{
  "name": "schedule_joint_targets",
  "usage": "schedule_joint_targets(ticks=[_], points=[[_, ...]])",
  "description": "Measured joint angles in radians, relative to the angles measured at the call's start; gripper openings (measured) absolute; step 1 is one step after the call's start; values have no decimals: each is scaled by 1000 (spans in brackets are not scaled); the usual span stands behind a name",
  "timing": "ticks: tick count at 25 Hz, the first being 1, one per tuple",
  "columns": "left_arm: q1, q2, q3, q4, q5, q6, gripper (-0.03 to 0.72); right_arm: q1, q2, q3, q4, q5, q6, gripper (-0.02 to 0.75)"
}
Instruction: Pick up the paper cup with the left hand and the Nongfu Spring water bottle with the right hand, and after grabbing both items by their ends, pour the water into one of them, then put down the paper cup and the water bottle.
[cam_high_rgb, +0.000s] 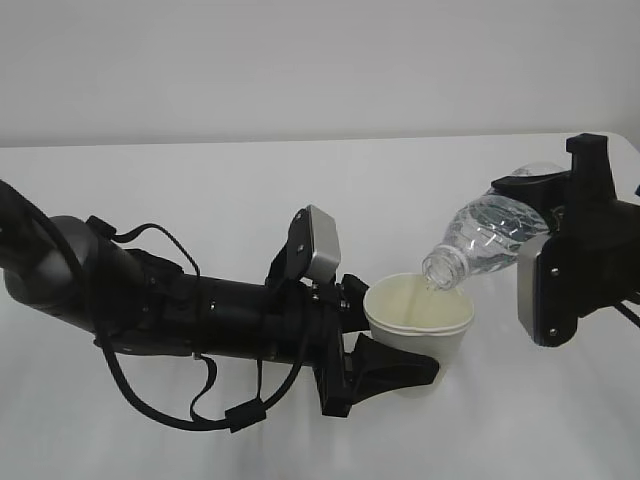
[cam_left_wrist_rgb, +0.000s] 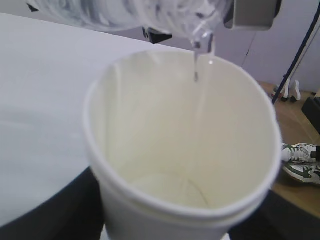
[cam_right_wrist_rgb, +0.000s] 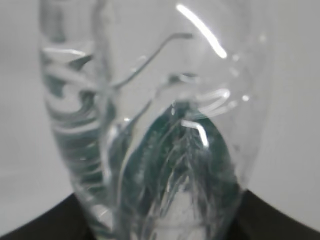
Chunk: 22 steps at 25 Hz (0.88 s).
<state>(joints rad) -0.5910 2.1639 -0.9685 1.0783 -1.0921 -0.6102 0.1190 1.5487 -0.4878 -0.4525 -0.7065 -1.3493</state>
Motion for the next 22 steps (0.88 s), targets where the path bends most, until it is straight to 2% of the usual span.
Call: schedule_joint_targets(ticks=[22], points=[[0, 0, 0, 0, 0, 0, 477, 0, 0, 0, 0, 0, -2, 356]])
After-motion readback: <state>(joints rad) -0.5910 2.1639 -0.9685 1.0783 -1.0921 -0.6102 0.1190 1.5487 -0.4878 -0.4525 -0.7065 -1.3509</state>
